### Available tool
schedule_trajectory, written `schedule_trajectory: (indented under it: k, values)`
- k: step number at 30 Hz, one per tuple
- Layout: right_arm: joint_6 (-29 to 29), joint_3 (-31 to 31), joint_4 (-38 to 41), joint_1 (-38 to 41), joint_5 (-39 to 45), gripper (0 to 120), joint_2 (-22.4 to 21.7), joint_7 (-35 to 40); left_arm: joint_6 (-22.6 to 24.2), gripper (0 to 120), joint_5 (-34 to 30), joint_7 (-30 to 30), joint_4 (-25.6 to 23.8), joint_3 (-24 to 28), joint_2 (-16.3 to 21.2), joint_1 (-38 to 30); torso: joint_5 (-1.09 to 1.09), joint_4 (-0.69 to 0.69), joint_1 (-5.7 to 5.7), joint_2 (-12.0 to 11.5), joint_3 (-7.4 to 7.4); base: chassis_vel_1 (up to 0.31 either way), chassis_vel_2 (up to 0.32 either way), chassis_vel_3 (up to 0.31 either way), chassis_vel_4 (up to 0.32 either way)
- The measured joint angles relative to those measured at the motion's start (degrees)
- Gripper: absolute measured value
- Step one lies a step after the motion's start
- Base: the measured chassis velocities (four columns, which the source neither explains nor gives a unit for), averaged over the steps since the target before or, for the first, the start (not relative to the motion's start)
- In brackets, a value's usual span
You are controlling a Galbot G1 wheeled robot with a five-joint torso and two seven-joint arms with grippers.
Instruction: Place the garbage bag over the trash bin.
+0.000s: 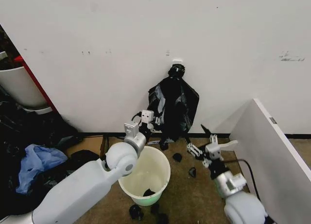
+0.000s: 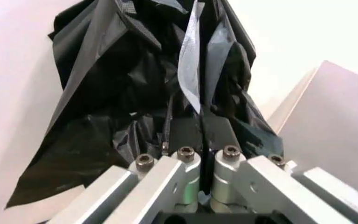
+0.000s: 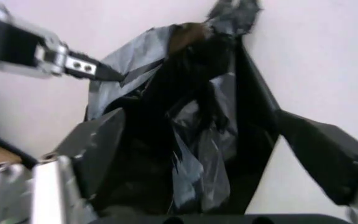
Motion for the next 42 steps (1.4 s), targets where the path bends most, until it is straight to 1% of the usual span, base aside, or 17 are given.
schedule_trajectory:
  k: [1, 3, 4, 8, 10, 12, 15, 18, 21, 23, 24, 30, 31, 35, 36, 38, 42]
  values:
    - [-0.30, -1.34, -1.30, 2.42, -0.81, 94, -0.95, -0.27, -0.01, 0, 0.11, 0.00, -0.09, 0.03, 0.06, 0.12, 0.00, 0.02, 0.00, 0.00, 0.00, 0.000, 0.000, 0.000, 0.000]
    - [-0.61, -2.89, -2.41, 4.52, -1.36, 98, -1.83, -0.58, -0.01, 0, 0.18, 0.00, -0.17, -0.03, 0.12, 0.25, -0.02, 0.02, 0.00, 0.00, 0.01, 0.000, 0.000, 0.000, 0.000]
    - [-0.74, -3.49, -2.82, 5.32, -1.48, 99, -2.11, -0.69, -0.01, 0, 0.21, 0.00, -0.21, -0.11, 0.16, 0.33, -0.02, 0.01, 0.00, 0.00, 0.00, 0.000, 0.000, 0.000, 0.000]
    - [-1.88, -10.68, -8.72, 15.57, -2.59, 99, -3.62, -1.57, -0.12, 0, 1.19, 0.06, -0.33, -2.07, -0.09, 2.26, -0.04, 0.02, 0.00, 0.00, 0.01, 0.000, 0.000, 0.000, 0.000]
    - [-2.11, -11.68, -9.72, 16.92, -2.60, 98, -3.60, -1.51, -0.14, 0, 1.33, 0.10, -0.33, -2.35, -0.13, 2.66, -0.03, 0.01, 0.00, 0.00, 0.01, 0.000, 0.000, 0.000, 0.000]
    - [-2.51, -13.70, -11.84, 19.36, -2.57, 92, -3.21, -1.35, -0.24, 0, 1.70, 0.27, -0.34, -2.81, -0.13, 3.53, -0.03, 0.01, 0.00, 0.00, 0.01, 0.000, 0.000, 0.000, 0.000]
    - [-3.89, -17.12, -16.71, 23.31, -0.76, 78, -2.22, -1.94, -0.28, 0, 2.76, 0.55, -0.71, -3.86, -0.31, 5.01, -0.02, 0.02, 0.00, 0.00, 0.01, 0.000, 0.000, 0.000, 0.000]
    - [-4.05, -17.94, -18.91, 24.55, -1.38, 71, -1.74, -1.88, -0.27, 0, 3.00, 0.66, -1.24, -4.47, -0.50, 5.80, -0.02, 0.02, 0.00, 0.00, 0.01, 0.000, 0.000, 0.000, 0.000]
    - [-4.35, -18.45, -20.72, 26.17, -2.56, 56, -1.19, -0.62, -0.20, 0, 3.12, 0.76, -2.07, -5.25, -0.42, 6.76, -0.03, 0.01, 0.00, 0.00, 0.00, 0.000, 0.000, 0.000, 0.000]
    - [-5.12, -18.78, -21.22, 26.94, -2.61, 49, -0.84, 1.30, -0.16, 0, 3.33, 0.87, -2.53, -6.09, -0.38, 7.40, -0.02, 0.01, 0.00, 0.00, 0.00, 0.000, 0.000, 0.000, 0.000]
    - [-5.12, -18.78, -21.22, 26.94, -2.61, 49, -0.84, 1.30, -0.16, 0, 3.33, 0.87, -2.53, -6.09, -0.38, 7.40, -0.02, 0.01, 0.00, 0.00, 0.00, 0.000, 0.000, 0.000, 0.000]
    - [-7.78, -18.99, -21.24, 27.37, -2.56, 23, -0.69, 4.24, -0.07, 0, 3.33, 0.83, -3.67, -7.34, -0.30, 8.75, -0.02, 0.01, 0.00, 0.01, 0.00, 0.000, 0.000, 0.000, 0.000]
    - [-7.78, -18.99, -21.24, 27.37, -2.56, 23, -0.69, 4.24, -0.07, 0, 3.33, 0.83, -3.67, -7.34, -0.30, 8.75, -0.02, 0.01, 0.00, 0.01, 0.00, 0.000, 0.000, 0.000, 0.000]
    - [-8.49, -18.99, -20.73, 27.34, -1.81, 6, -0.97, 4.76, -0.06, 0, 3.22, 0.72, -3.88, -7.63, 0.04, 9.08, -0.03, 0.01, 0.00, 0.01, 0.00, 0.000, 0.000, 0.000, 0.000]
    - [-8.49, -18.99, -20.73, 27.34, -1.81, 6, -0.97, 4.76, -0.06, 0, 3.22, 0.72, -3.88, -7.63, 0.04, 9.08, -0.03, 0.01, 0.00, 0.01, 0.00, 0.000, 0.000, 0.000, 0.000]
    - [-9.20, -18.93, -20.07, 27.21, -0.32, 0, -1.12, 4.83, -0.08, 0, 3.21, 0.69, -3.83, -7.99, 0.04, 9.25, -0.02, 0.01, 0.00, 0.01, 0.00, 0.000, 0.000, 0.000, 0.000]
    - [-9.60, -17.81, -17.04, 25.56, 5.36, 0, -1.66, 5.21, -0.14, 0, 3.21, 0.53, -3.93, -9.14, -0.10, 10.14, -0.02, 0.02, 0.00, 0.01, 0.00, 0.000, 0.000, 0.000, 0.000]
